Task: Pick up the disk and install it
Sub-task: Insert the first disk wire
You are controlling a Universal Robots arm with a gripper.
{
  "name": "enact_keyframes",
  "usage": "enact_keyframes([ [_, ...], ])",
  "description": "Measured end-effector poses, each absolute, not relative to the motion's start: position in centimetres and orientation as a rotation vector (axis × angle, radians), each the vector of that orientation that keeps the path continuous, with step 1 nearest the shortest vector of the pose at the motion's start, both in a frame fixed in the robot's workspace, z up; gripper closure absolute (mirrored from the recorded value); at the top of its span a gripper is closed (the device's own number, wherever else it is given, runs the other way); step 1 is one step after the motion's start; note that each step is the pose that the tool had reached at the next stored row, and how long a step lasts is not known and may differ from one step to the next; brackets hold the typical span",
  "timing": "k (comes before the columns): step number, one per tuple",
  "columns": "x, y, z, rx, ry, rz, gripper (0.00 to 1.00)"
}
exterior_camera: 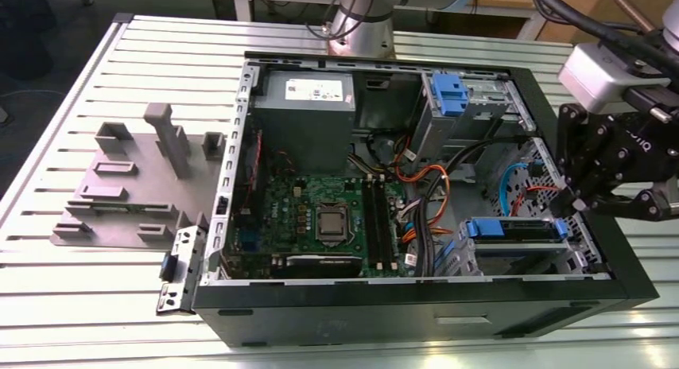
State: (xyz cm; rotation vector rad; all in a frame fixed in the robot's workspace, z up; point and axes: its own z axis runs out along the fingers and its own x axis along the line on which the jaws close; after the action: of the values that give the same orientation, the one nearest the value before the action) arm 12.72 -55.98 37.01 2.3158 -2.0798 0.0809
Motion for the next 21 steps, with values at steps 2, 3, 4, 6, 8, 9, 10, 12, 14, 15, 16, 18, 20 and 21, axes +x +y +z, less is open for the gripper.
enact_keyframes([
  [2, 12.80, -55.86, 36.98, 2.317, -2.078, 0.080, 0.89],
  [3, 12.82, -55.79, 36.97, 2.318, -2.077, 0.080, 0.89],
  [4, 12.85, -55.71, 36.95, 2.319, -2.076, 0.080, 0.89],
  [6, 12.90, -55.56, 36.91, 2.321, -2.073, 0.080, 0.89],
  [8, 12.95, -55.42, 36.86, 2.323, -2.071, 0.080, 0.89],
  [9, 12.98, -55.35, 36.83, 2.324, -2.070, 0.080, 0.89],
  [10, 13.01, -55.29, 36.81, 2.325, -2.069, 0.080, 0.89],
  [12, 13.10, -55.17, 36.77, 2.326, -2.067, 0.079, 0.89],
  [14, 13.21, -55.08, 36.75, 2.328, -2.066, 0.079, 0.83],
  [15, 13.27, -55.05, 36.74, 2.329, -2.064, 0.079, 0.83],
  [16, 13.32, -55.01, 36.74, 2.330, -2.063, 0.079, 0.83],
  [18, 13.39, -54.97, 36.73, 2.334, -2.058, 0.079, 0.76],
  [20, 13.41, -54.97, 36.72, 2.344, -2.047, 0.079, 0.75],
  [21, 13.42, -54.96, 36.72, 2.352, -2.038, 0.080, 0.75],
])
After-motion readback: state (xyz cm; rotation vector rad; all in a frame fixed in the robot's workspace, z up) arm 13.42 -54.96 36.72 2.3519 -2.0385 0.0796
